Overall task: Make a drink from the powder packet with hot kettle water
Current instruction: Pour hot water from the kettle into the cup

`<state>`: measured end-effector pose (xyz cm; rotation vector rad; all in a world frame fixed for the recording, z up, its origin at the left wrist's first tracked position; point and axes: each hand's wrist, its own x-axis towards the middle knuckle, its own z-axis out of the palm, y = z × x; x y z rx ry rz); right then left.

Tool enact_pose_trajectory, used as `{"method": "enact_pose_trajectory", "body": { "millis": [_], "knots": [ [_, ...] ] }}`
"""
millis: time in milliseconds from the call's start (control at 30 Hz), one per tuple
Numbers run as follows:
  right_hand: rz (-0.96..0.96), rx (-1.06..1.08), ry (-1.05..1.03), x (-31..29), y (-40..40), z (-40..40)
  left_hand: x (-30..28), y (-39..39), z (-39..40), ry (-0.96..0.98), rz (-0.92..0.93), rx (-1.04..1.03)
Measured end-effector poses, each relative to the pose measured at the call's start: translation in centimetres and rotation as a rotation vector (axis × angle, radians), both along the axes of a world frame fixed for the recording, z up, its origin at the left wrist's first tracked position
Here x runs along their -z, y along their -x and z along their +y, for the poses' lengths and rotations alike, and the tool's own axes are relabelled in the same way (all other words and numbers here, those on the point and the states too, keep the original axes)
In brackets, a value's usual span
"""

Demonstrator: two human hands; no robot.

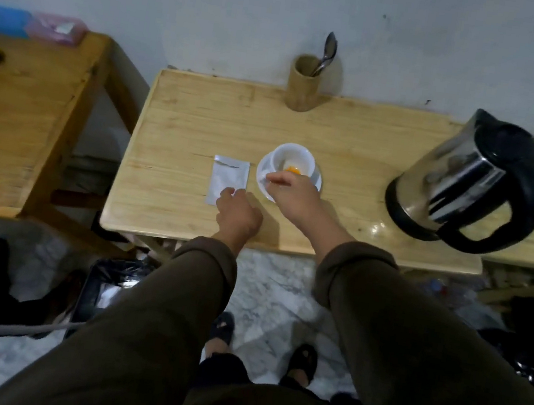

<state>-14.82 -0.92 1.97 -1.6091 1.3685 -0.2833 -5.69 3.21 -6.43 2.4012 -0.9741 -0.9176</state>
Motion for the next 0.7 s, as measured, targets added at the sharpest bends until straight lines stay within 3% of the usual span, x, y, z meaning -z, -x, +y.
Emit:
{"method": "enact_pose_trajectory", "body": {
  "millis": [167,400,533,700],
  "knots": [
    [0.075,0.140,0.350,-1.5,7.9,-1.6,0.0,6.8,-0.3,-0.017,0.016,0.054],
    [0.437,0.409,0.813,-3.0,18.7,-2.5,1.4,11.0,-0.3,-0.012,0.033,0.013],
    [0.509,0.521,0.766,-2.8,22.7,-2.8,1.8,11.0,-0.3,0.001,0.013,0.018],
    [0.300,0.608,0.651,-2.2,24.9,-3.1,2.2,10.6,-0.9,-0.062,0.013,0.063]
  ]
}}
